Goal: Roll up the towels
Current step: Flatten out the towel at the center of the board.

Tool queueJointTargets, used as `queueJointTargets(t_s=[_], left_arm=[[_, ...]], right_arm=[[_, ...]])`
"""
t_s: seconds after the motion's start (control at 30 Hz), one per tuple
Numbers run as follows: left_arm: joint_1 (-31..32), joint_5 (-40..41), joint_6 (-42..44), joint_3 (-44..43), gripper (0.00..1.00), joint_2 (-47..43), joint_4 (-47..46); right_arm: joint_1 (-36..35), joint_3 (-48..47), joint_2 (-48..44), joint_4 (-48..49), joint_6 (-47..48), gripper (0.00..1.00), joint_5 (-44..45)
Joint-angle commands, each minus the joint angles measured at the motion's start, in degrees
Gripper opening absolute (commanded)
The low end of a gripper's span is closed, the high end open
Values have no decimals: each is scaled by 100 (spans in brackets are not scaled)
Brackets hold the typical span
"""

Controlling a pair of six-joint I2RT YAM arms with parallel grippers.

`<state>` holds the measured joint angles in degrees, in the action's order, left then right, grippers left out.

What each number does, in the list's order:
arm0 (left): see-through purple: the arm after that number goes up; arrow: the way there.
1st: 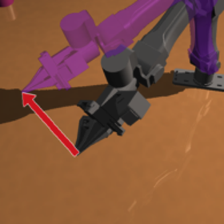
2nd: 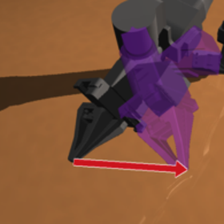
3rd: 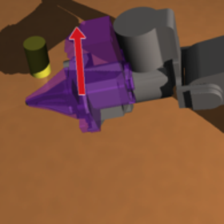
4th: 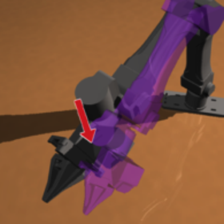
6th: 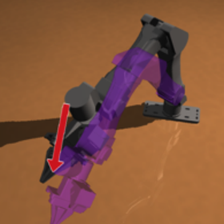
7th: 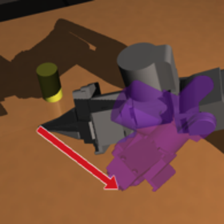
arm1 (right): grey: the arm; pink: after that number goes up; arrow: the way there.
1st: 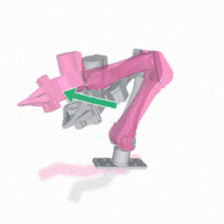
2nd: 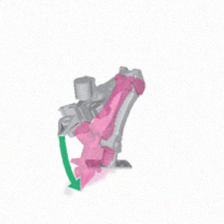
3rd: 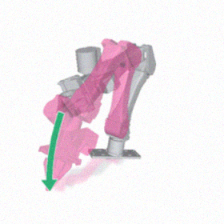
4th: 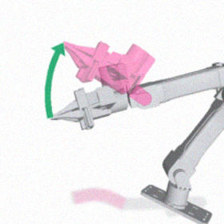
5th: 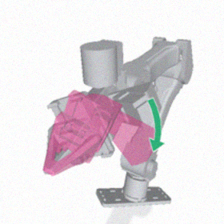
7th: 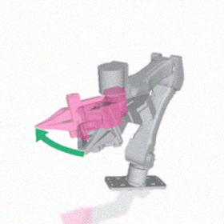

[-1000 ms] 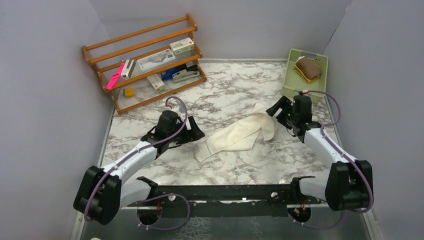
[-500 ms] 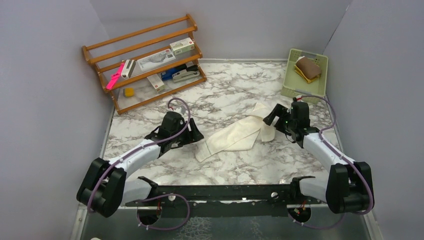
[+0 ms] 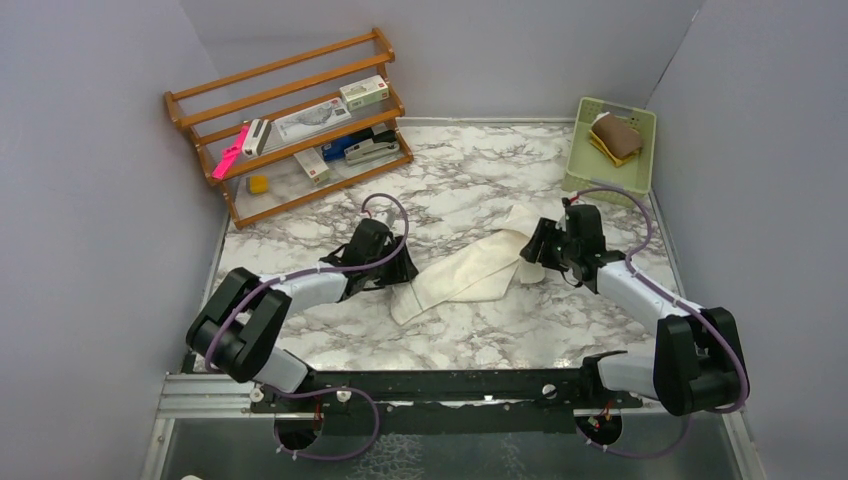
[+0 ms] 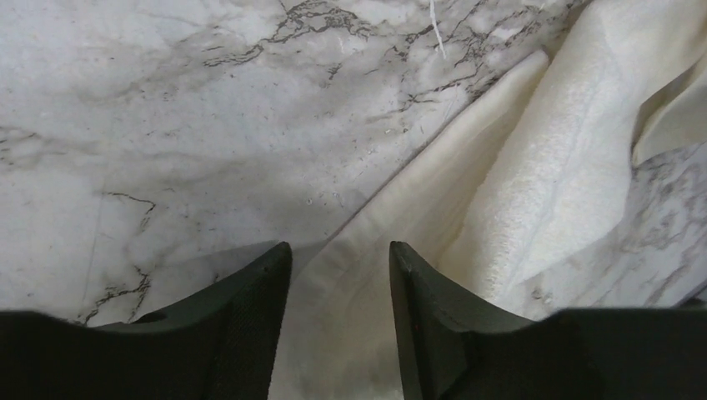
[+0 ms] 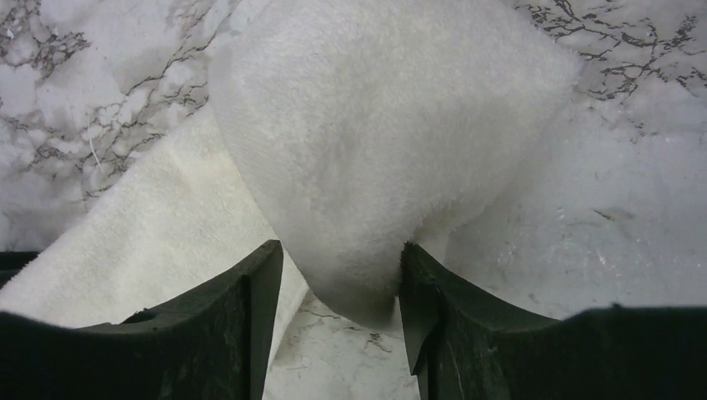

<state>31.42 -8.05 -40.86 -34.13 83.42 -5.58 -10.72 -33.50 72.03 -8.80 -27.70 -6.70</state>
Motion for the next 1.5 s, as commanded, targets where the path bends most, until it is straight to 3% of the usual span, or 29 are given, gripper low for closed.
queueJointTargets(t_s=[0.0, 0.1, 0.17, 0.2, 0.23, 0.4, 0.53, 0.63, 0.73, 0.8, 0.9, 1.03, 1.07, 1.13, 1.23, 1.27, 1.33, 1.4, 1.47], left_arm=[[196, -317, 43, 138, 40, 448, -283], [183, -511, 37, 161, 0, 350, -439], [98, -405, 171, 59, 0, 98, -217], [-4, -347, 268, -34, 0, -76, 14], [-167, -298, 390, -146, 0, -272, 251], [-1617, -309, 1141, -978, 0, -1381, 1515], [-2740, -350, 1800, -2367, 0, -1785, 2420], [-3141, -482, 2040, -3377, 0, -1742, 2752], [-3347, -445, 2054, -3819, 0, -1838, 2881], [-3458, -350, 2047, -3706, 0, -2054, 2894], [-3573, -286, 2117, -3104, 0, -2444, 2943], [-3590, -681, 2027, -2018, 0, -2736, 3016], [-3590, -936, 1897, -1744, 0, -2781, 2967], [-3570, -1649, 1556, -1130, 0, -2826, 2675], [-3038, -2113, 1002, -227, 37, -2926, 1990], [-2677, -1941, 893, -100, 54, -2974, 1880], [-1959, -1521, 739, 25, 74, -3032, 1741], [-1423, -1243, 519, 123, 87, -2971, 1647], [-985, -1067, 265, 261, 94, -2921, 1538]], right_arm=[[-17, -101, 55, -5, 136, 49, 33], [-17, -138, 6, 34, 163, 29, -3], [-18, -235, -16, 73, 201, 9, -86], [-17, -314, -2, 90, 241, 2, -169], [-17, -404, 22, 128, 290, 1, -253], [-13, -1086, 190, 398, 329, 1, -625], [-13, -2173, 258, 551, 285, 1, -1225], [-17, -3262, 518, 470, 291, 1, -1639], [-17, -3863, 647, 47, 466, 1, -1710], [-17, -3594, 403, -11, 446, 1, -1427], [-12, -2389, -317, 311, 431, 1, -879], [76, -765, -1351, -78, -239, 3, 603], [125, -472, -1558, -288, -389, 6, 867], [189, -48, -1930, -487, -706, 28, 1263], [206, 254, -2224, -384, -955, 34, 1349], [206, 275, -2210, -273, -994, 35, 1285], [206, 186, -2017, -143, -1070, 38, 1075], [209, -24, -1714, -153, -1062, 41, 878], [202, -257, -1439, -268, -901, 44, 703]])
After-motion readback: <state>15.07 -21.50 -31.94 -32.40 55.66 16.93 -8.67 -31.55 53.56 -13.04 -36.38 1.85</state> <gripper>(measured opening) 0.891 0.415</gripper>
